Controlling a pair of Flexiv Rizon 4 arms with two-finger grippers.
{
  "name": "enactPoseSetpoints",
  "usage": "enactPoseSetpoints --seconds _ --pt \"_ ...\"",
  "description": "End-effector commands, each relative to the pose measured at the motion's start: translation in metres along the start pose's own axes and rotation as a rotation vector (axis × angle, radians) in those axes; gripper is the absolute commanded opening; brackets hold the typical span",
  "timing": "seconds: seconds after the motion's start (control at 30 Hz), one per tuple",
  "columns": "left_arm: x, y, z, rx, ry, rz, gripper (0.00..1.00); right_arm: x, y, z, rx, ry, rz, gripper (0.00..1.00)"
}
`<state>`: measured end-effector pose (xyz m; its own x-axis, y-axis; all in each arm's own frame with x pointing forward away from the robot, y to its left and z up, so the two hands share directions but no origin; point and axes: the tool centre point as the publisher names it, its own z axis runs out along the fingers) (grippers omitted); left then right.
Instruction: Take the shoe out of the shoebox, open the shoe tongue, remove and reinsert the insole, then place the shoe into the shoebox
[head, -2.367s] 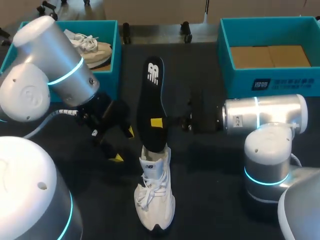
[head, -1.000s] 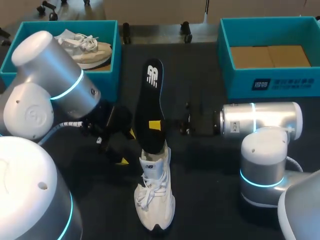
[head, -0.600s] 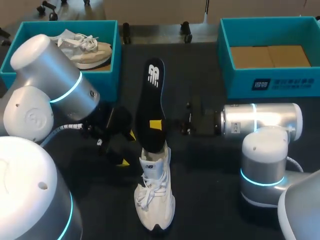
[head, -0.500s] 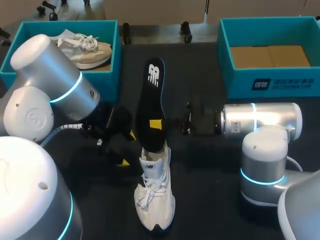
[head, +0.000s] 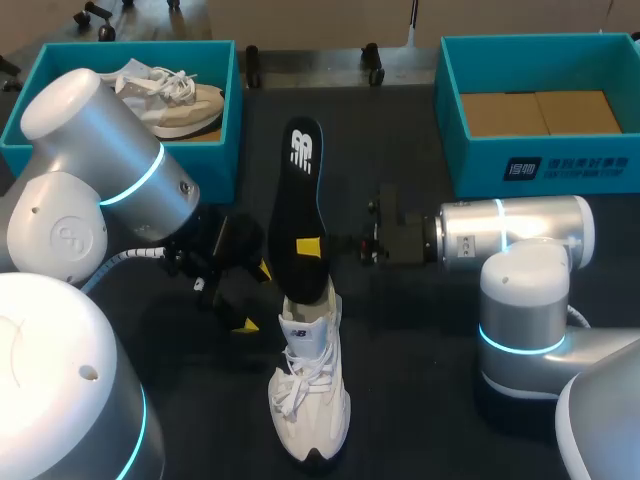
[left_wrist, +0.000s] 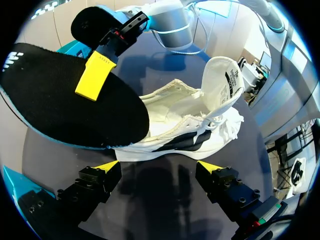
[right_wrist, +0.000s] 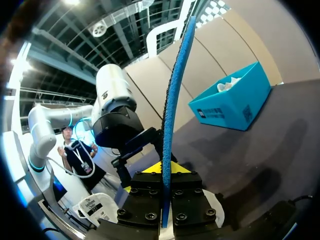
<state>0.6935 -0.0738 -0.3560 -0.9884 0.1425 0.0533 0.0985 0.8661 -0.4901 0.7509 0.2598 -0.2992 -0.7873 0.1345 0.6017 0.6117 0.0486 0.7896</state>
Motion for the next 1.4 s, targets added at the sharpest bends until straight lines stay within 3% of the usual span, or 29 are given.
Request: enactPoseSetpoints --seconds 0.03,0.67,1.4 --pt "0.001 0.0 0.0 0.001 -0.002 0.002 1.0 -0.002 -0.003 -0.002 0.01 0.006 0.003 0.0" --pt "0.001 0.0 0.0 0.001 -0.002 0.002 1.0 -0.007 -0.025 -0.009 0.019 0.032 0.031 0.0" --pt "0.001 0.0 0.0 0.001 -0.002 0.002 1.0 0.007 -0.056 -0.001 0.019 0.03 0.033 0.0"
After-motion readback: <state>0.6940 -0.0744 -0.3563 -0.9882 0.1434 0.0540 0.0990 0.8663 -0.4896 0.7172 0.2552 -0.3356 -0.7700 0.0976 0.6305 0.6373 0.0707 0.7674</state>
